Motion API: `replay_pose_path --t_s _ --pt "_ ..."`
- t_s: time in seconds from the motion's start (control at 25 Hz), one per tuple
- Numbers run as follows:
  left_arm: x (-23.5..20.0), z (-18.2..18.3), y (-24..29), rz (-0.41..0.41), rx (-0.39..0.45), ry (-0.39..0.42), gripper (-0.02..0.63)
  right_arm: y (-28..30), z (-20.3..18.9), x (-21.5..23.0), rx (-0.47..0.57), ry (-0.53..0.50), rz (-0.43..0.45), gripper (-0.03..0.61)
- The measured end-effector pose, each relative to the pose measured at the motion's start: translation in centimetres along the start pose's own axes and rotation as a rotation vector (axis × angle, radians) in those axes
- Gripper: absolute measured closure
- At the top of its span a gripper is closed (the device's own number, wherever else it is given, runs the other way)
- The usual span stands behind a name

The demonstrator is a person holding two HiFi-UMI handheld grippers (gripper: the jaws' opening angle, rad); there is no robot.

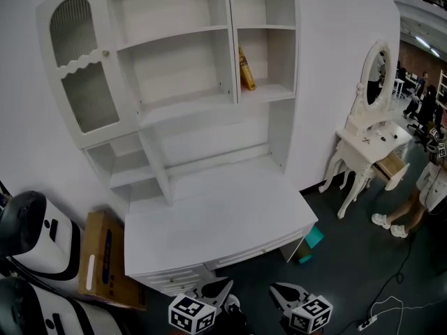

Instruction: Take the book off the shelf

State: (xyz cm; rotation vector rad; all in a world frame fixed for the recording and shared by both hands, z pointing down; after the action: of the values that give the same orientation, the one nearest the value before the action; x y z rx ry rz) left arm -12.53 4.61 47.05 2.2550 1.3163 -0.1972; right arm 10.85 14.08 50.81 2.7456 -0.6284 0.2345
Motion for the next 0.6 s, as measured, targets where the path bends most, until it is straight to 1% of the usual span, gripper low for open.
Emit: replay_pose_path --t_s 0.2,0.36,0.6 --pt "-3.0 3.1 3.3 -0.003 0.01 0.004 0.603 3.5 2.0 3.1 -0.005 0.003 -0.012 0.548" --pt "-5.9 5.7 6.1 -0.011 0.012 0.016 0.603 6.7 4.0 5.5 -0.005 -0.014 -0.024 0.548" --pt "-10.1 9.9 8.9 -0.027 0.026 0.03 0.603 11.5 7.3 8.4 0.004 -0.025 -0.045 0.548"
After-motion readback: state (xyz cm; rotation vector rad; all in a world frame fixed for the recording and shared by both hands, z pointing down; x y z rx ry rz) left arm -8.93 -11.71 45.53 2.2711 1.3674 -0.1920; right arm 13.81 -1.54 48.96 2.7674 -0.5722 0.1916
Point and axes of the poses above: the fingertips, and each gripper's own axes: y forward along the fingers, x to its right, z out of its top, the point moved 10 cm from there along -y, backward along the fingers, and after that the axes turned 9 degrees about -y, right-handed, at the moved point
